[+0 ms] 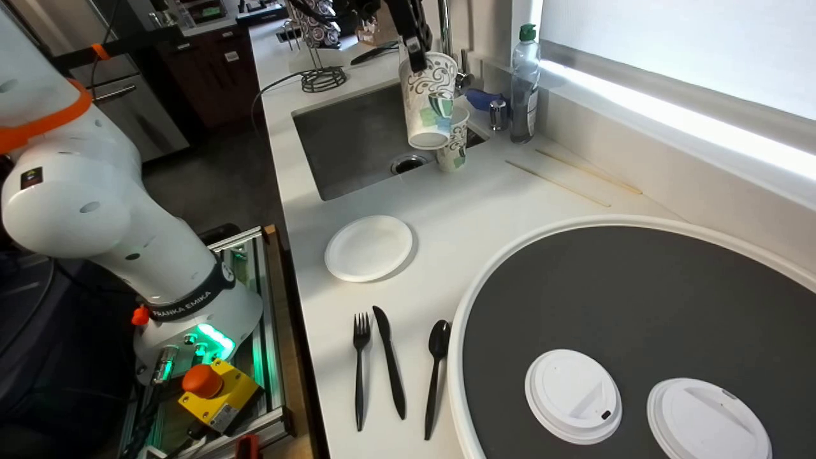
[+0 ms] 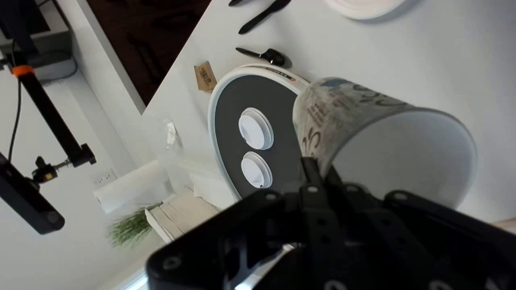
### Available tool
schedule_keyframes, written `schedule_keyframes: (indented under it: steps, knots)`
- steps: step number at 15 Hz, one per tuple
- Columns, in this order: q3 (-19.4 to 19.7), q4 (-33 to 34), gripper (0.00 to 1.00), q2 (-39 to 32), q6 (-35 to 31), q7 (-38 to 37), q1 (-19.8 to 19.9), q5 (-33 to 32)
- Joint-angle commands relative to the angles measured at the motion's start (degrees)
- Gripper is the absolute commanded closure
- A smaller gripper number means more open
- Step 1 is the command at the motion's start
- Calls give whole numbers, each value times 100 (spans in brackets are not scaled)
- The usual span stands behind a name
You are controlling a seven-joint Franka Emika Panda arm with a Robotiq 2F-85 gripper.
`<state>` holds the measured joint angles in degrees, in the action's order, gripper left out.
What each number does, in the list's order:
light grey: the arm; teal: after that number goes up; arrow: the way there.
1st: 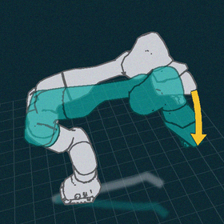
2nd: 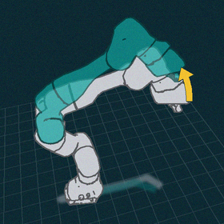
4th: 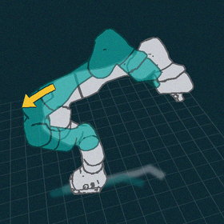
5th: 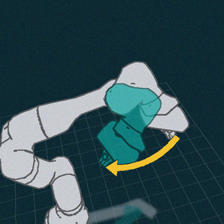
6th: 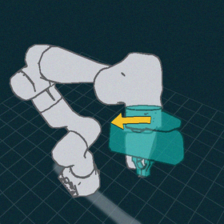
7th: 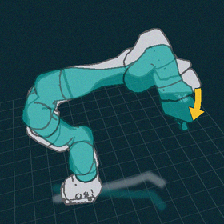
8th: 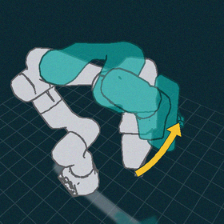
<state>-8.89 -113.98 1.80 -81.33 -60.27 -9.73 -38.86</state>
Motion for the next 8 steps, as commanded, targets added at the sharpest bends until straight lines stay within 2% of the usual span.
schedule_keyframes:
  steps: [1,8]
  knots:
    - [42,-484,99,448,-476,-806,107,466]
    - [32,-1198,99,916,-840,-2337,236,690]
